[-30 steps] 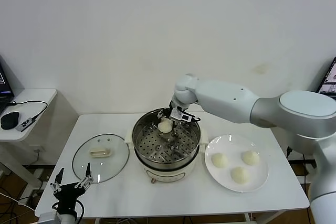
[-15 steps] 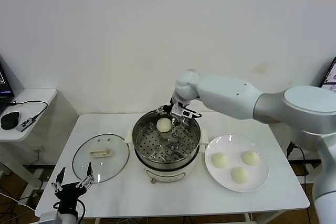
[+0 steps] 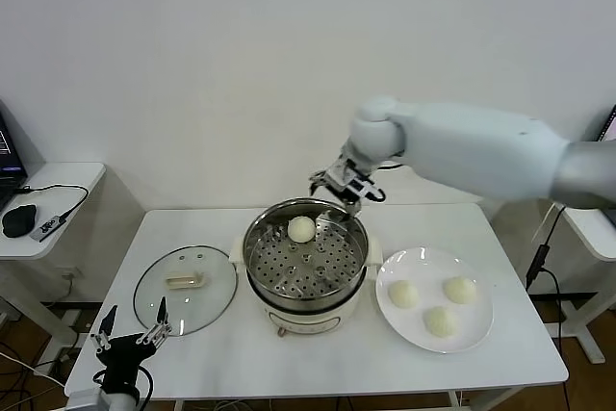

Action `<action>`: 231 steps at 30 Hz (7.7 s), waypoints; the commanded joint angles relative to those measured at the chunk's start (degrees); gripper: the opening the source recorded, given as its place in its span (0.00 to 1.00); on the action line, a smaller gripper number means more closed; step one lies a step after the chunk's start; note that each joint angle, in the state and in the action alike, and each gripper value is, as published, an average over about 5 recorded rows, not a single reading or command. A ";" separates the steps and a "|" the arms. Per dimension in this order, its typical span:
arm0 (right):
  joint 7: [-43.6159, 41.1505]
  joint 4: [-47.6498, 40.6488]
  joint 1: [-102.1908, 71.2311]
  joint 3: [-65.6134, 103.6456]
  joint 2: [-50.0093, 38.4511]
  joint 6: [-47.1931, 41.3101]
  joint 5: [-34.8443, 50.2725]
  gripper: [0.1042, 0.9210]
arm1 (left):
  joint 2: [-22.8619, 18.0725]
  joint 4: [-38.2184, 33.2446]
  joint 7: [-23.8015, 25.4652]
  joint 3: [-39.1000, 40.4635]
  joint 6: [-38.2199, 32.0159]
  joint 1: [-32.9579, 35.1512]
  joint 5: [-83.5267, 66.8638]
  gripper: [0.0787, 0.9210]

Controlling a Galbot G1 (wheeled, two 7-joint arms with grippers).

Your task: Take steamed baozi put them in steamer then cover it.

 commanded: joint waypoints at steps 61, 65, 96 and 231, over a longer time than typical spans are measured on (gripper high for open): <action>4.55 -8.56 -40.31 20.21 -7.47 -10.66 -13.12 0.76 | -0.01 2.77 0.13 0.15 -0.05 -1.35 2.20 0.88; 4.37 -8.40 -40.04 20.28 -7.39 -10.76 -12.95 0.72 | -0.06 2.61 0.11 0.13 -0.08 -1.30 2.21 0.88; -0.54 3.56 -1.55 5.22 -16.91 -13.68 1.67 0.65 | 0.59 -0.25 0.24 0.53 0.10 -0.59 1.41 0.88; -1.80 3.08 -49.97 30.48 -21.78 -10.61 -19.80 0.88 | -1.22 1.23 0.67 0.36 0.64 -1.36 3.23 0.88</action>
